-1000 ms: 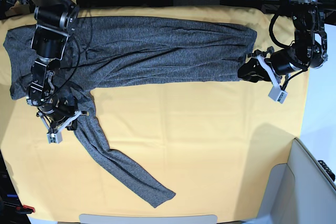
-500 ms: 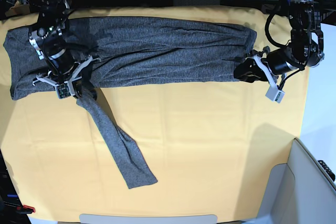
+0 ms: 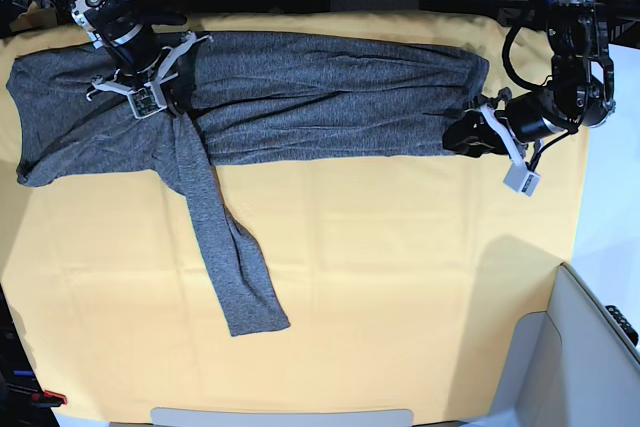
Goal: Fold the T-shirt properly
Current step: 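Drag the sleeve with the right gripper onto the folded body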
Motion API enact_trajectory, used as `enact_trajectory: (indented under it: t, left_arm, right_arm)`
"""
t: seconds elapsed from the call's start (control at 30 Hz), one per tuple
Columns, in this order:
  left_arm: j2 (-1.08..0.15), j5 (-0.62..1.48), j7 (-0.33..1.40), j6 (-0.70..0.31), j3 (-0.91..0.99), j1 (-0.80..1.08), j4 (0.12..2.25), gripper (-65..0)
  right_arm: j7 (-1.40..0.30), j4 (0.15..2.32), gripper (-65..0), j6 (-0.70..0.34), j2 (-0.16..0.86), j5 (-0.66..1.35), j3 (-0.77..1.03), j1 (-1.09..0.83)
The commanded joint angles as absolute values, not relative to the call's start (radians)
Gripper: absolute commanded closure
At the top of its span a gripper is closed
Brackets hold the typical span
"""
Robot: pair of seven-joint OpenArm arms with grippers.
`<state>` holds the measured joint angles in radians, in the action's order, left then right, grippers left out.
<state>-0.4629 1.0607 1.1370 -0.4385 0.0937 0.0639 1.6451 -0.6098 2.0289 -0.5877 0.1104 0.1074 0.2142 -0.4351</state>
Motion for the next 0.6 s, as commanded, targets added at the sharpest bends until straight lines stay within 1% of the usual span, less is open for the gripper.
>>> enact_trajectory:
  t: [0.0,0.27,0.3,0.33,0.4,0.5,0.57]
  left_arm:
    - [-0.478,1.079,1.121,-0.443,0.099,0.05,1.661,-20.1]
    - [-0.478,1.079,1.121,-0.443,0.099,0.05,1.661,-20.1]
    - [-0.478,1.079,1.121,-0.443,0.099,0.05,1.661,-20.1]
    - [-0.478,1.079,1.121,-0.443,0.099,0.05,1.661,-20.1]
    - [-0.478,1.079,1.121,-0.443,0.099,0.05,1.661,-20.1]
    - [-0.478,1.079,1.121,-0.443,0.099,0.051,1.661,-20.1]
    - [-0.478,1.079,1.121,-0.443,0.099,0.051,1.661,-20.1]
  right_arm:
    - [-0.585,2.046,0.0,-0.584,0.117,0.119,0.208,-0.429]
    - [-0.587,2.045,0.0,-0.582,0.117,0.116,0.189,-0.444]
    - [-0.587,2.045,-0.2,-0.582,0.117,0.116,0.189,-0.447]
    - [-0.587,2.045,-1.9,-0.581,0.117,0.116,0.189,-0.455]
    - [-0.588,2.045,-8.5,-0.581,0.119,0.116,0.189,-0.458]
    - [-0.624,2.046,-24.2,-0.581,0.139,0.122,0.194,-0.466]
    - [-0.624,2.046,-30.8,-0.581,0.153,0.122,0.193,-0.469]
